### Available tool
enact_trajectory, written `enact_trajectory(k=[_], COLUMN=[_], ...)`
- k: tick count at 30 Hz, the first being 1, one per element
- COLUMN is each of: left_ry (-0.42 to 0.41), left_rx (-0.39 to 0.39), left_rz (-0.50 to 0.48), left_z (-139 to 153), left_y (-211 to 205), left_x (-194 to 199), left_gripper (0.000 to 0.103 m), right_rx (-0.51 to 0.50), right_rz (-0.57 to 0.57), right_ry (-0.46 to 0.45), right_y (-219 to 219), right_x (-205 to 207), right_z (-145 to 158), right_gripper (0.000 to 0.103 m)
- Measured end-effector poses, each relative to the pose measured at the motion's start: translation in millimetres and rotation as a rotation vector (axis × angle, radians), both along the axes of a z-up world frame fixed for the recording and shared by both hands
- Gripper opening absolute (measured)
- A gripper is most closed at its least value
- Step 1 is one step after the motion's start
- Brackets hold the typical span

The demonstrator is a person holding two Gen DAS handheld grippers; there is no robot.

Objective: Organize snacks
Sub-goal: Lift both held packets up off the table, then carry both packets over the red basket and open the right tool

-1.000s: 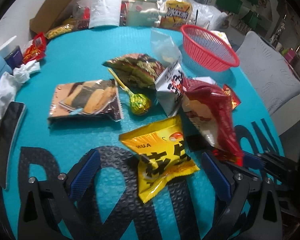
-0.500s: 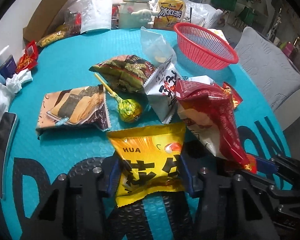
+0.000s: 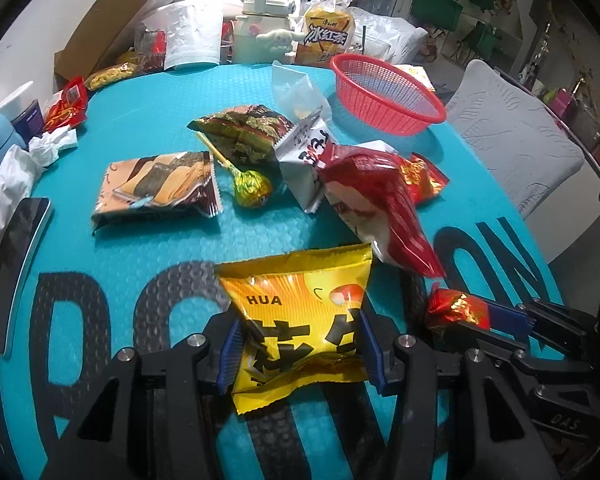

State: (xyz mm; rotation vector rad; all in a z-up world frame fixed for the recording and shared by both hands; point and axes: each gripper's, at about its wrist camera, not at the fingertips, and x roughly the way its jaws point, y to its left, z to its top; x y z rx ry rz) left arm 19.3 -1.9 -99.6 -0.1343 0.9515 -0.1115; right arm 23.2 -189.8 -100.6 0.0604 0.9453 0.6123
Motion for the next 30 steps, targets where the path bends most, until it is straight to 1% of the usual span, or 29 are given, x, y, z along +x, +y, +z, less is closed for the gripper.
enact_trajectory(k=[6,16,23,30], left_ry=[-0.018,-0.086,-0.137,-0.204], left_rx=[-0.002,-0.021,-0.033,-0.043], left_rz=[-0.016,-0.071,-0.113,-0.146], left_z=[8,25,42,69], left_y=[-2,-14,-28,-36], left_x=[-16,-31,-27,-8], left_gripper=[0.049,0.049,0.049,0.049], right_rx=[0.003,-0.001,0.017,0.024], right_rz=[0.003,-0.018,-0.054,-0.086], right_ry=[-0.016,-0.066,-0.091,-0.133], right_y=[0,-6,-17,-29], right_x=[-16,-36,-38,-30], right_z=[5,20,33,51], right_gripper=[0.035,0.035,0.035,0.035])
